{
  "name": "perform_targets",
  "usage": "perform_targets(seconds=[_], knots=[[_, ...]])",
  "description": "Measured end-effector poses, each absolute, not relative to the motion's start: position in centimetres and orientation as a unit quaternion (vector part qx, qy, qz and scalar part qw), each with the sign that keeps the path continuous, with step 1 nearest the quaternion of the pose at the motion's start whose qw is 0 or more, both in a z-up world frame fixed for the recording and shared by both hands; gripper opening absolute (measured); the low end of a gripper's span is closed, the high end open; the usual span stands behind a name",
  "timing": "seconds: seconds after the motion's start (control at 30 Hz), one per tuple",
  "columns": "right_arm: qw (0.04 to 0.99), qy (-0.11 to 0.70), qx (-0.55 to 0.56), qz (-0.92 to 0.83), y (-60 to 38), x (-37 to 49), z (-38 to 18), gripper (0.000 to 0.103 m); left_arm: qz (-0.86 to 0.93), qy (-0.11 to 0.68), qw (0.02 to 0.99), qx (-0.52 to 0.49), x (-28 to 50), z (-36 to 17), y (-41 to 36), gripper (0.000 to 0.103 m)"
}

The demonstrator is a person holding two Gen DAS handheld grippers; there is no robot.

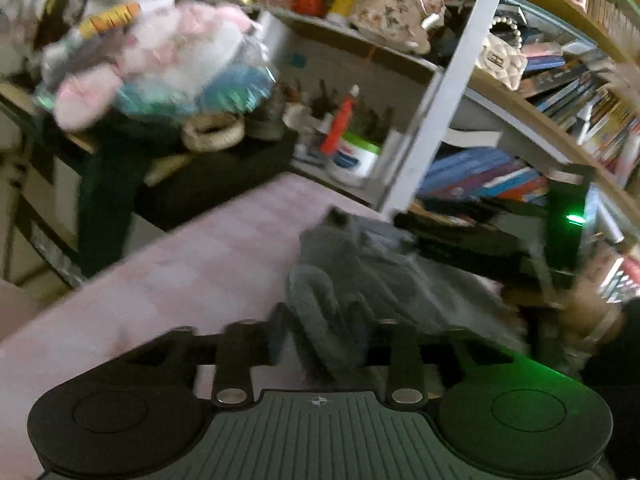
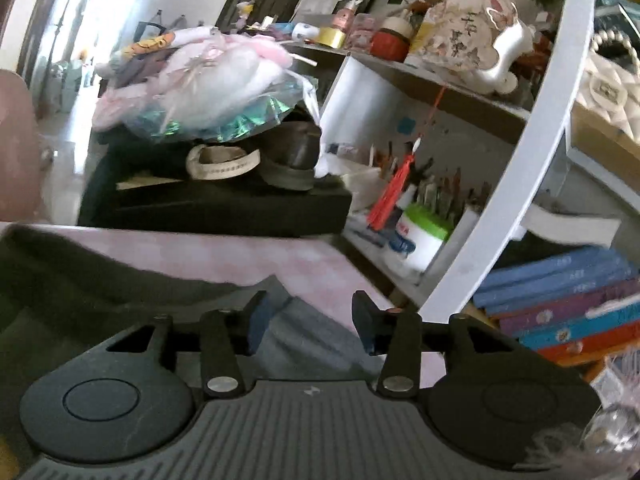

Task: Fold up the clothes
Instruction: 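Lay the sweatshirt flat on the mat with both grippers and release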

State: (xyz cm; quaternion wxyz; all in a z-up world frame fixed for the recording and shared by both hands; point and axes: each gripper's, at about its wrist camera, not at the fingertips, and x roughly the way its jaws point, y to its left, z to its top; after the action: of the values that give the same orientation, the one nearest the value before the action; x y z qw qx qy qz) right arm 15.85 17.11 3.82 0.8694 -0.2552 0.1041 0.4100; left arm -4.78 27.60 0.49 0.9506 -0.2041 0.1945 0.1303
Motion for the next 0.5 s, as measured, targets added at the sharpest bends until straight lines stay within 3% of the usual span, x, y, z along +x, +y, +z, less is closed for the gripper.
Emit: perform_targets(seconds=[0.03,0.2,0.27,0.5], knots=[[0.872,0.11,-0.245,0.41,16.0,15.6,4.3,0.042,0.138,0.186,0.952,-0.201,-5.2,0.8,27.6,0.055],[0.892,0.147,-0.134,0.405,7.7,13.2,7.4,0.052,0.136,0.156,0.959,-0.196,-6.7,2.4,27.1,0.057],[0.898,0.16,-0.097,0.399,3.7,11.6,7.9,0.053,0.124,0.154,0.962,-0.186,-6.6,2.7,26.3,0.063],[0.91,0.225,-0.045,0.346,-8.0,5.1,4.7,0.053,0.068,0.165,0.974,-0.138,-4.1,2.9,22.6,0.065]])
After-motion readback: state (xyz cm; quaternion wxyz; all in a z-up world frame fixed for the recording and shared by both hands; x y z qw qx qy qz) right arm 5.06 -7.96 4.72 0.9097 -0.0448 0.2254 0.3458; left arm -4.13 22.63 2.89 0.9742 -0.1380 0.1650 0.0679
